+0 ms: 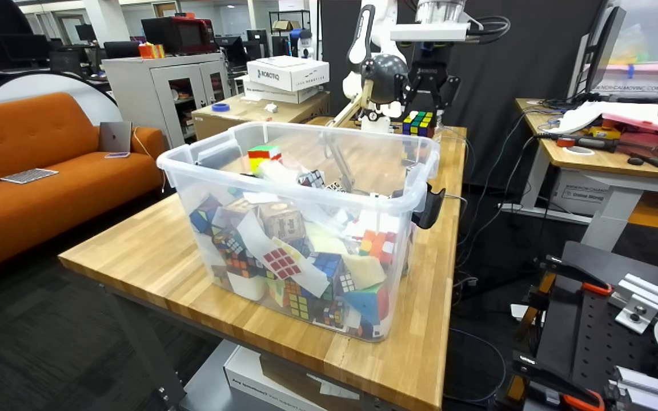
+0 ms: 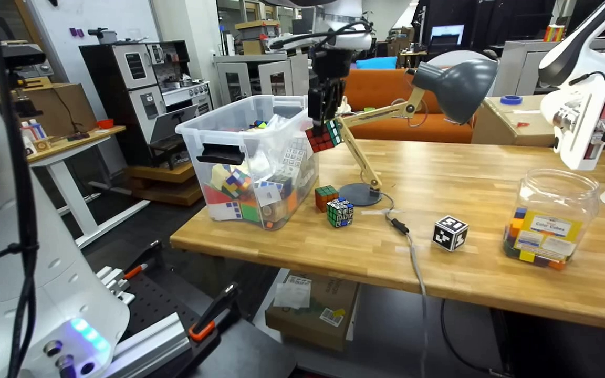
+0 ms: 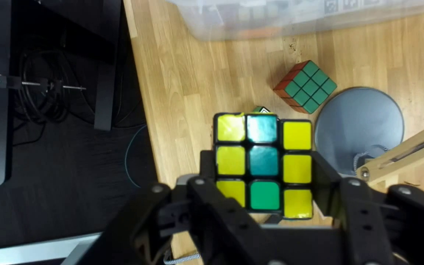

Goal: Remove one Rubik's cube from the container on the left and put it on the table

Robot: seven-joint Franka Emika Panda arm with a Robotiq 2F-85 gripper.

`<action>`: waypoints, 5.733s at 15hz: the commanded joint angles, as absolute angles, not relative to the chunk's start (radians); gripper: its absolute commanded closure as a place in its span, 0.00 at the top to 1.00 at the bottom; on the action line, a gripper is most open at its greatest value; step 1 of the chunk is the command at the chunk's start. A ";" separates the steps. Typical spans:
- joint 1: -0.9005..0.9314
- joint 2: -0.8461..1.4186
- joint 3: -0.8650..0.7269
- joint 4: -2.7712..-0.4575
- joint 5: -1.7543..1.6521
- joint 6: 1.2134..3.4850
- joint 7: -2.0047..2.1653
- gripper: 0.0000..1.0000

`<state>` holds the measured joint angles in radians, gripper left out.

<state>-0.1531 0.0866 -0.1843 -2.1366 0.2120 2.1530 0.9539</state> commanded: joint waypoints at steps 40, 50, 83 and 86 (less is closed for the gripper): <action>-0.328 0.718 -0.258 -1.840 0.799 2.155 0.905 0.37; -0.336 0.724 -0.269 -1.842 0.784 2.156 0.917 0.62; -0.231 -0.302 -0.249 -2.476 0.273 2.071 1.195 1.00; -0.234 -0.313 -0.248 -2.493 0.273 2.072 1.195 1.00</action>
